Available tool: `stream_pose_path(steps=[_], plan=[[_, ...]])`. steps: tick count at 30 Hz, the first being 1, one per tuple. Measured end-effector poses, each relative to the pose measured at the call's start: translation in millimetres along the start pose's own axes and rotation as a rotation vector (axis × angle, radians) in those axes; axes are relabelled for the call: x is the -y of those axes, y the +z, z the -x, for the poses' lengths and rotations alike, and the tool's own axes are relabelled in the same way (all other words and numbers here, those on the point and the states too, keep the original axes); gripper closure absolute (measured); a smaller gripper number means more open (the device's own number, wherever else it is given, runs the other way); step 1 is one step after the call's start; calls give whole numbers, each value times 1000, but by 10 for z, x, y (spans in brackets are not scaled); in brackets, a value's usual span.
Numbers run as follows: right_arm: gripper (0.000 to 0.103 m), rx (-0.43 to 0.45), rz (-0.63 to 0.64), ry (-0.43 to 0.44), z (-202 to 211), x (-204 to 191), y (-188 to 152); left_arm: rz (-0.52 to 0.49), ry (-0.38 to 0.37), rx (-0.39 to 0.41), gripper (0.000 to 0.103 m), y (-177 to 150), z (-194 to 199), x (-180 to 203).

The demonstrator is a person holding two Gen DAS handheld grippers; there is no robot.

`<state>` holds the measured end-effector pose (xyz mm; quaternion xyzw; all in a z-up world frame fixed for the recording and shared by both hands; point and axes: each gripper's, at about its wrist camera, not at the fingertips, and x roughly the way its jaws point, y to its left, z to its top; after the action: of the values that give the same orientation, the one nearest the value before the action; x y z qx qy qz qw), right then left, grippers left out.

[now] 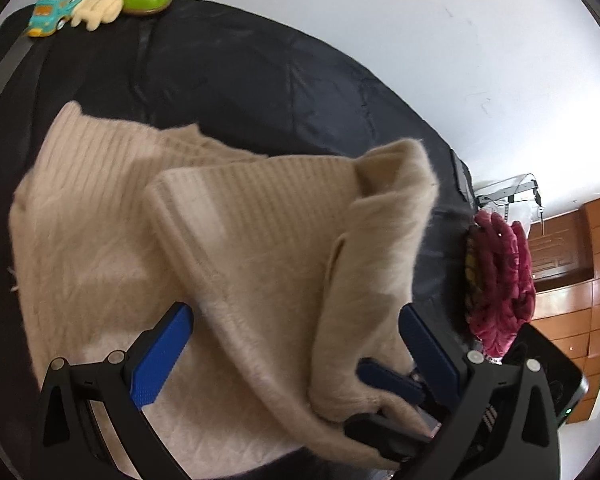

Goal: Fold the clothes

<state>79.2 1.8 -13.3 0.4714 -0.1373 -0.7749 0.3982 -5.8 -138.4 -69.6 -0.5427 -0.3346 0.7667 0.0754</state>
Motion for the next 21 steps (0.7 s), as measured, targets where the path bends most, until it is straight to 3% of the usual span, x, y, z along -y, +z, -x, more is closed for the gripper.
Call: stream_pose_path(steps=[5, 12, 15, 16, 17, 21], plan=[[61, -8, 14, 8, -30, -10, -5, -5, -87, -32, 0, 5, -91, 35], [61, -8, 30, 5, -56, -32, -21, -74, -109, -46, 4, 64, -194, 231], [61, -3, 30, 5, -61, -38, -26, -85, -93, -48, 28, 75, -199, 254], [61, -2, 30, 3, -65, -42, -25, -83, -79, -53, 43, 81, -218, 246], [61, 0, 29, 0, -68, -45, -24, -79, -68, -57, 50, 95, -240, 230], [61, -5, 27, -8, -71, -86, -9, -86, -43, -61, 57, 116, -253, 209]])
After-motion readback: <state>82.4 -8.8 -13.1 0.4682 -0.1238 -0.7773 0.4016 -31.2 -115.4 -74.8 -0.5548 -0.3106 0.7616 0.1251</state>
